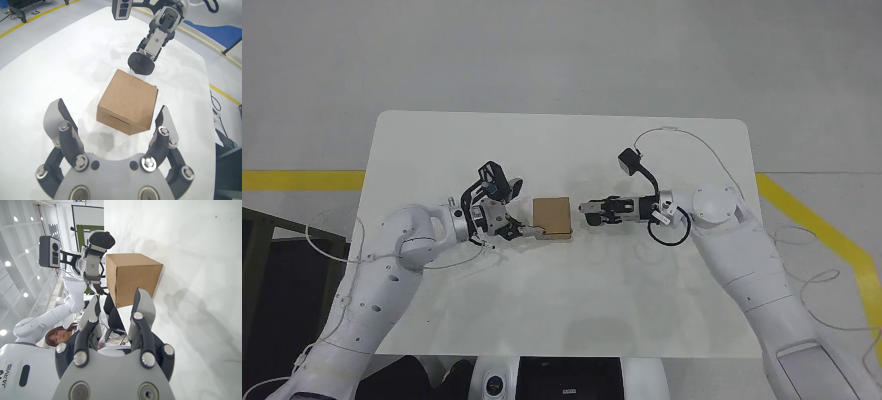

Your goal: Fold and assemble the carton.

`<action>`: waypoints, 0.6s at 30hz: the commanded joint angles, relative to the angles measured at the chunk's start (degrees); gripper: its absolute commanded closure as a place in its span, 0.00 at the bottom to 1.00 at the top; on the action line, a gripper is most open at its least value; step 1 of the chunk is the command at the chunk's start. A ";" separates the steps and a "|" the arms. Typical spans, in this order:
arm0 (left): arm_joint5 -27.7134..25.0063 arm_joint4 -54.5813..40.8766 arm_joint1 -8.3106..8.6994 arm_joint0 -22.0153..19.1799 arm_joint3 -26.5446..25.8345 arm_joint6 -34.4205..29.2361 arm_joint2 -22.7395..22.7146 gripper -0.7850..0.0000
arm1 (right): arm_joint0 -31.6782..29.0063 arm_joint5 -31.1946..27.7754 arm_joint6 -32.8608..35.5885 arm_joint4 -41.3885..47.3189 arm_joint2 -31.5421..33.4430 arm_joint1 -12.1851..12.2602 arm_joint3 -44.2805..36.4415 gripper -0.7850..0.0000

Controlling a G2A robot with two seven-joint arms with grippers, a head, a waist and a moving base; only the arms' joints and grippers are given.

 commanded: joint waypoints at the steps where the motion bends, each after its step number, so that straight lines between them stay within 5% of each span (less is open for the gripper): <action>1: 0.11 -3.03 0.45 0.72 -1.41 -1.32 -2.14 0.00 | -0.52 -0.45 -0.32 -0.56 1.13 0.41 -0.96 0.51; 5: 3.17 -6.16 1.04 1.56 -4.02 -3.21 -5.54 0.00 | -1.64 -3.48 -1.71 -2.82 3.48 1.29 -3.22 0.00; 18: 15.48 -11.83 0.92 -1.56 -3.90 -4.78 -8.45 0.00 | -6.72 -12.84 -16.58 -14.51 16.27 4.58 -10.40 0.00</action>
